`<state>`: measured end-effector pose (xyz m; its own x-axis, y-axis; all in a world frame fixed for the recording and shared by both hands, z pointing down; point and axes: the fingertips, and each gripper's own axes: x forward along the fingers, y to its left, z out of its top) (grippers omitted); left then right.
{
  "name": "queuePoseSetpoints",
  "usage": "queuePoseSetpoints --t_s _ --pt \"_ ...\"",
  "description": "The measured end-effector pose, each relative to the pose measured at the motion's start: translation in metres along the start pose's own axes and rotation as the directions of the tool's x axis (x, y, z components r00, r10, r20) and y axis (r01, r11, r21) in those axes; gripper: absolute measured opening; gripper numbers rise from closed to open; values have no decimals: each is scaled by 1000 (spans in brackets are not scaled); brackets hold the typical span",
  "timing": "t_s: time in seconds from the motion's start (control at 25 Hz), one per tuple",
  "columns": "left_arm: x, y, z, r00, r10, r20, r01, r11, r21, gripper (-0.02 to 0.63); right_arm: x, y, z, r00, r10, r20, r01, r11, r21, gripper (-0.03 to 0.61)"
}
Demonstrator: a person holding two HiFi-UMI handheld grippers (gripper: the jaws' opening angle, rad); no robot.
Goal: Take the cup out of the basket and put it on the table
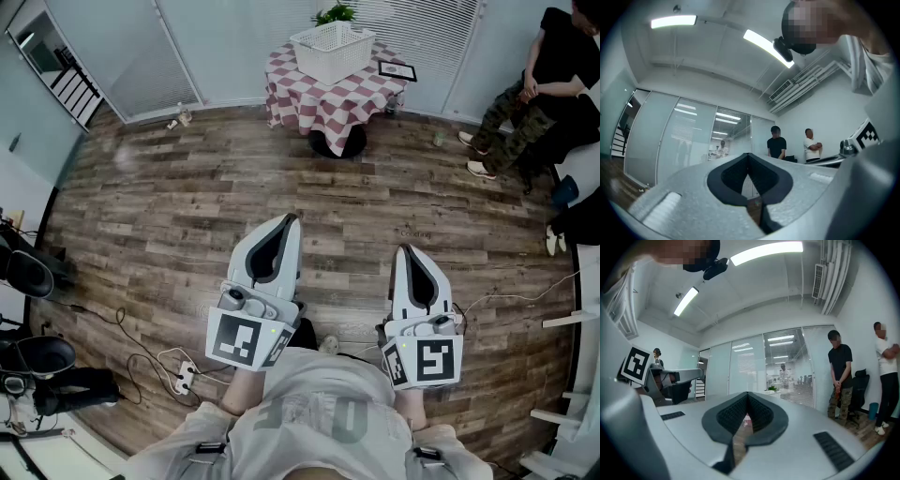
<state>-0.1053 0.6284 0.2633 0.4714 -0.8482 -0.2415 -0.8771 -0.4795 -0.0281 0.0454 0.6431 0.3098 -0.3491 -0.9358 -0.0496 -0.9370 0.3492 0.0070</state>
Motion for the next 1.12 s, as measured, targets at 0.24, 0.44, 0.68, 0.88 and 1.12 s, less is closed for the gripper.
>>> queuePoseSetpoints --t_s 0.24,0.44,0.68,0.88,1.12 --pt "4 3 0 1000 -4 11 4 1000 -16 5 -1 -8 -6 1000 -17 -11 16 1000 -8 6" --pt "9 1 -1 1000 -2 2 2 1000 -17 5 0 -15 -3 1000 -25 -7 25 1000 -9 6" --pt "8 -7 3 1000 -9 9 9 1000 -14 5 -9 -15 -1 1000 -6 18 5 1000 11 6" --pt "8 -10 2 1000 -6 -7 6 1000 8 5 -6 -18 -11 1000 5 6 -5 999 38 6" --pt "10 3 1 999 30 -20 -30 999 24 5 7 -9 -13 999 53 0 -53 997 56 6"
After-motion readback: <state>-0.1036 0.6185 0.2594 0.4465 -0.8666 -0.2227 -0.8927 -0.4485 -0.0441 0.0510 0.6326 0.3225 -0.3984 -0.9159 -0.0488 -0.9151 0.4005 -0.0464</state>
